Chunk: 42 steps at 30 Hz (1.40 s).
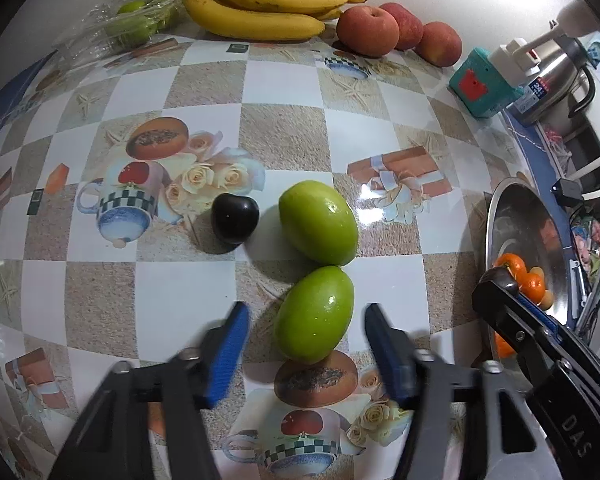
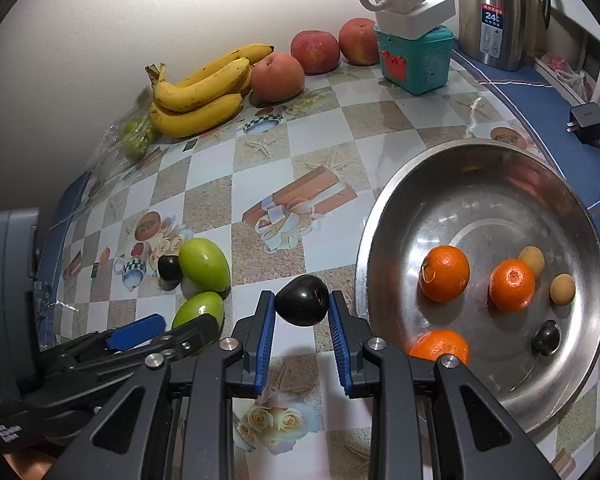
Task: Organize fruits
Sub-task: 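Grasp a green fruit with the left tool while the right tool holds the plum, then carry the green fruit and plum over the steel tray with both tools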
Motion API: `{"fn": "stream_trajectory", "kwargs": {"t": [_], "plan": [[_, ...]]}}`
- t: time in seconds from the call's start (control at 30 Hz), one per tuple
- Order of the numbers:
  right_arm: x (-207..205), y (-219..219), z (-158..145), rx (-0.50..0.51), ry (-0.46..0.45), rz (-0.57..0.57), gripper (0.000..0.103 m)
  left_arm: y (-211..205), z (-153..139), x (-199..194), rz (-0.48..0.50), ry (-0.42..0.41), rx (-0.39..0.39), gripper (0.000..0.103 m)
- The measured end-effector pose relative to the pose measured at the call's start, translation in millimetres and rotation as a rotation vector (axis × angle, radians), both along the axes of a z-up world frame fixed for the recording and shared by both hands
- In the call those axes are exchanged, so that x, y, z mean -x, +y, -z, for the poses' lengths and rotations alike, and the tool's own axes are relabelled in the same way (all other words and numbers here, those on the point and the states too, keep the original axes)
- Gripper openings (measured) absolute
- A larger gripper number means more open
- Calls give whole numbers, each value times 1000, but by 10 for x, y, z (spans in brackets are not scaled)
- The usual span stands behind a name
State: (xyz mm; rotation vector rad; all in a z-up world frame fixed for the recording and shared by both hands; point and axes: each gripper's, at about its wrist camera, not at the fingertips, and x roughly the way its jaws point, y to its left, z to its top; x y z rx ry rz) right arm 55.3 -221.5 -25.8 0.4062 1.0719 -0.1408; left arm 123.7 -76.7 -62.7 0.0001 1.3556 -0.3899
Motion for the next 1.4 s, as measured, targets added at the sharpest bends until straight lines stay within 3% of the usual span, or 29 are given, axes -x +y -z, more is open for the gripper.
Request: {"fn": "stream_trajectory", "kwargs": {"t": [0.2,0.27,0.4,1.03,1.2,1.4], "plan": [[10,-9,-9,-2,-2,3,28,-64,-12,15,2,-30,-36,53],[15,-19,-11,-5,-3,5,28,-76,-29,22,6,-32,-28,44],[28,-45,-20,-10,-7,11,28,-104,-60,36,11,-41,-56,43],[186,-492,-104,-54,-44,142,28,-63,-516,82,-12,-113,53,43],[303,-728,-83,-49,-42,220,28,-206,-592,152,32,-117,92,43],[434,-1008,-56,-52,-39,305,28,-602,-610,344,155,-132,135,43]]}}
